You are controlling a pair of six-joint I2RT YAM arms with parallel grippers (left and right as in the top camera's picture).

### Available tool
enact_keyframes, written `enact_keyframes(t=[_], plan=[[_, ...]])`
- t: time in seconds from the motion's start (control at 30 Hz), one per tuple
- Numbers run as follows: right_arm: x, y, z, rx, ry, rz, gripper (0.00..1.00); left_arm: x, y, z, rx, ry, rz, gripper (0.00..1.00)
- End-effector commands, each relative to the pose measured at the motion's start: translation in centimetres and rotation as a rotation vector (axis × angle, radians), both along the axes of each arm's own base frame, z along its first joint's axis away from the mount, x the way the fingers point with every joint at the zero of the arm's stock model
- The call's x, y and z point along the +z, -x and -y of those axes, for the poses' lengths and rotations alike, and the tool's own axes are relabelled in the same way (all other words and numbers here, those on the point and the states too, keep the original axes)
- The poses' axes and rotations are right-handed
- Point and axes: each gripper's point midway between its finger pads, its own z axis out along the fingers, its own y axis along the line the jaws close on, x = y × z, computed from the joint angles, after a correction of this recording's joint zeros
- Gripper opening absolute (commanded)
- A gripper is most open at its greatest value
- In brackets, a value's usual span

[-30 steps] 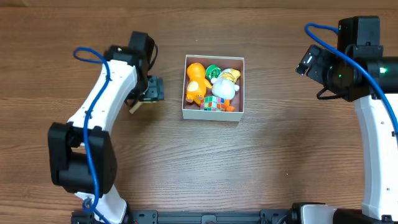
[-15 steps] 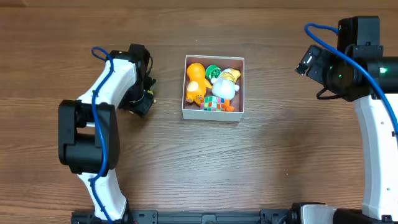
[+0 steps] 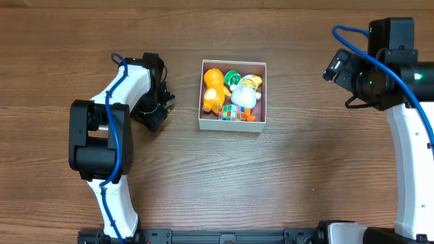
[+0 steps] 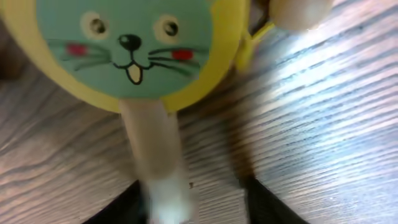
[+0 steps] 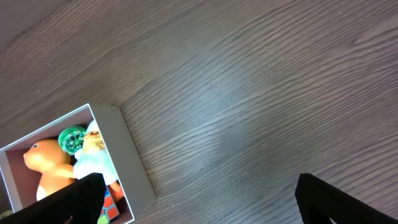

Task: Pack container
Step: 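Grasp the yellow cat-face paddle by its handle with the left gripper, then place the yellow paddle into the box and release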

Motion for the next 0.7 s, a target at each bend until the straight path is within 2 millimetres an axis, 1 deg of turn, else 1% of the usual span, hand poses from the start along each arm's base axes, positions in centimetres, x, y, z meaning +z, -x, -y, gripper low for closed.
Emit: enact_keyframes(t=[0.0, 0.1, 0.13, 0.27, 0.37, 0.47, 0.53, 0.6, 0.67], plan=[[0.2, 0.0, 0.2, -0.006, 0.008, 0.006, 1.00, -1.9, 0.1, -0.5, 0.006, -0.008, -0.025, 0.23], [0.2, 0.0, 0.2, -0.006, 0.008, 0.006, 1.00, -1.9, -0.1, -0.4, 0.008, -0.007, -0.016, 0.06], [0.2, 0.0, 0.2, -0.006, 0.008, 0.006, 1.00, -1.9, -0.1, -0.4, 0.017, -0.009, -0.015, 0.04], [0.2, 0.0, 0.2, -0.006, 0.008, 0.006, 1.00, -1.4, -0.7, -0.4, 0.085, -0.017, 0.027, 0.04], [0.2, 0.0, 0.2, -0.006, 0.008, 0.006, 1.00, -1.3, -0.8, -0.4, 0.098, -0.019, 0.032, 0.04], [0.2, 0.0, 0.2, -0.006, 0.008, 0.006, 1.00, -1.0, -0.9, 0.2, 0.118, 0.010, 0.041, 0.04], [0.2, 0.0, 0.2, -0.006, 0.008, 0.006, 1.00, 0.6, -1.7, 0.4, 0.148, 0.022, 0.089, 0.04], [0.2, 0.0, 0.2, -0.006, 0.008, 0.006, 1.00, 3.1, -2.8, 1.3, 0.157, 0.074, 0.147, 0.04], [0.2, 0.0, 0.2, -0.006, 0.008, 0.006, 1.00, 7.4, -4.2, 2.6, 0.179, 0.151, 0.243, 0.04]])
